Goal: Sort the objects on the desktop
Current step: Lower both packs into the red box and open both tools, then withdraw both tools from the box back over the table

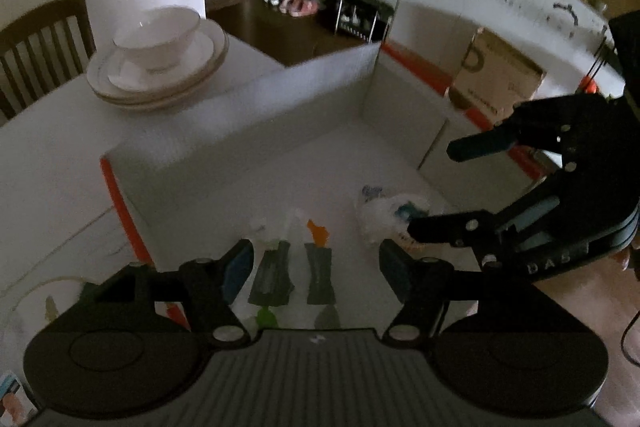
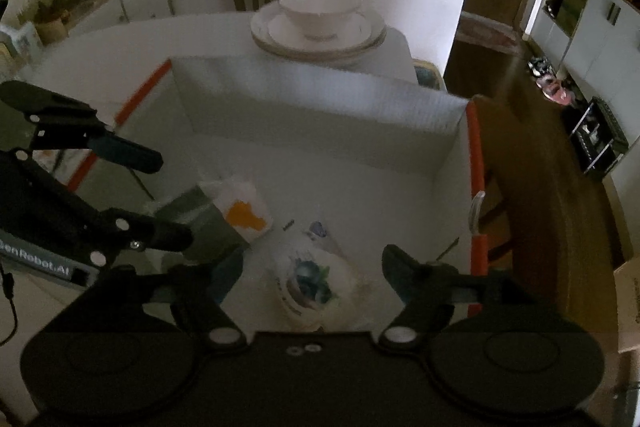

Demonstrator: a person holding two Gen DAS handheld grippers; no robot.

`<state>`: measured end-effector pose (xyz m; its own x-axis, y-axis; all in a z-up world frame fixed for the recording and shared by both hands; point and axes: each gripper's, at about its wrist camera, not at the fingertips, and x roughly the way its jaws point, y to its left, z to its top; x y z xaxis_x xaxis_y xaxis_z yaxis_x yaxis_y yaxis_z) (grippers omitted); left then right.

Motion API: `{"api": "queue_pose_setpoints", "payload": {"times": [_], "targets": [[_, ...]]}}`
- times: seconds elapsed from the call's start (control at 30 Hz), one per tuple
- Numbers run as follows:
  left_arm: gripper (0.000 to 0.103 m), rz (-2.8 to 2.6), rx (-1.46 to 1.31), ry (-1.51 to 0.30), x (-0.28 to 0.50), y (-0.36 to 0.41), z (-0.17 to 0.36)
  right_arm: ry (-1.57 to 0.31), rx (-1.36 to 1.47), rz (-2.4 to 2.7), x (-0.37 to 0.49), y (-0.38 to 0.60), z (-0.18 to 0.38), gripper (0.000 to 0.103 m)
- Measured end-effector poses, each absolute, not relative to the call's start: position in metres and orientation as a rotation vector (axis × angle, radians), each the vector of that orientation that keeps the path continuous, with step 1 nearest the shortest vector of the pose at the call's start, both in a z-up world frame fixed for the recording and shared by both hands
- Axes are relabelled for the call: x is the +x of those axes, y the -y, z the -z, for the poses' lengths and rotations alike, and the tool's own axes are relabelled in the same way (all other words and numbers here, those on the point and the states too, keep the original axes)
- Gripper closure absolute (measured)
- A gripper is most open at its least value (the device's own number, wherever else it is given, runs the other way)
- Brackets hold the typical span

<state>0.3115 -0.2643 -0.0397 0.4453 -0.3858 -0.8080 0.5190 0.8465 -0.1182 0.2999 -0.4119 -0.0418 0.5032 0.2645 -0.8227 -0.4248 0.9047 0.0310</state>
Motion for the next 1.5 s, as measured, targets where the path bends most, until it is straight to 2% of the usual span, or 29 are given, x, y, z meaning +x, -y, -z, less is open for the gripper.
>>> {"api": "queue_pose_setpoints", "payload": {"times": [0.07,0.3,0.37,0.5,0.57,0.63,0.73,0.9,0.97,1.03,1.5], "targets": [[0.034,0.556,0.148,-0.933,0.307,0.263,0.033,-0.934,-0.174,-0.425,0.295,0.413,0.036,0.019],[0.034,0.524,0.120,-0.876,0.294,0.250,0.018,-0.872,-0.131,-0.455,0.278,0.415,0.021,0.011],[0.034,0.517,0.116,-0.859,0.290,0.247,0.015,-0.852,-0.122,-0.463,0.274,0.414,0.018,0.005],[0.034,0.509,0.085,-0.833,0.281,0.237,0.010,-0.819,-0.113,-0.469,0.263,0.411,0.014,0.003],[0.027,0.505,0.079,-0.821,0.276,0.231,0.008,-0.801,-0.114,-0.469,0.257,0.406,0.011,0.002],[0.027,0.505,0.071,-0.808,0.271,0.224,0.004,-0.782,-0.123,-0.466,0.251,0.402,0.008,0.002],[0.019,0.504,0.064,-0.792,0.261,0.213,0.000,-0.757,-0.121,-0.461,0.241,0.395,0.004,0.001],[0.016,0.515,0.058,-0.753,0.243,0.193,-0.007,-0.728,-0.107,-0.444,0.223,0.376,-0.003,0.001],[0.008,0.517,0.049,-0.744,0.237,0.185,-0.008,-0.712,-0.095,-0.432,0.216,0.368,-0.007,0.001],[0.005,0.511,0.047,-0.728,0.229,0.175,-0.011,-0.698,-0.080,-0.426,0.209,0.362,-0.011,0.001],[0.004,0.405,0.033,-0.660,0.181,0.077,-0.016,-0.667,-0.033,-0.424,0.169,0.288,-0.018,0.001]]}}
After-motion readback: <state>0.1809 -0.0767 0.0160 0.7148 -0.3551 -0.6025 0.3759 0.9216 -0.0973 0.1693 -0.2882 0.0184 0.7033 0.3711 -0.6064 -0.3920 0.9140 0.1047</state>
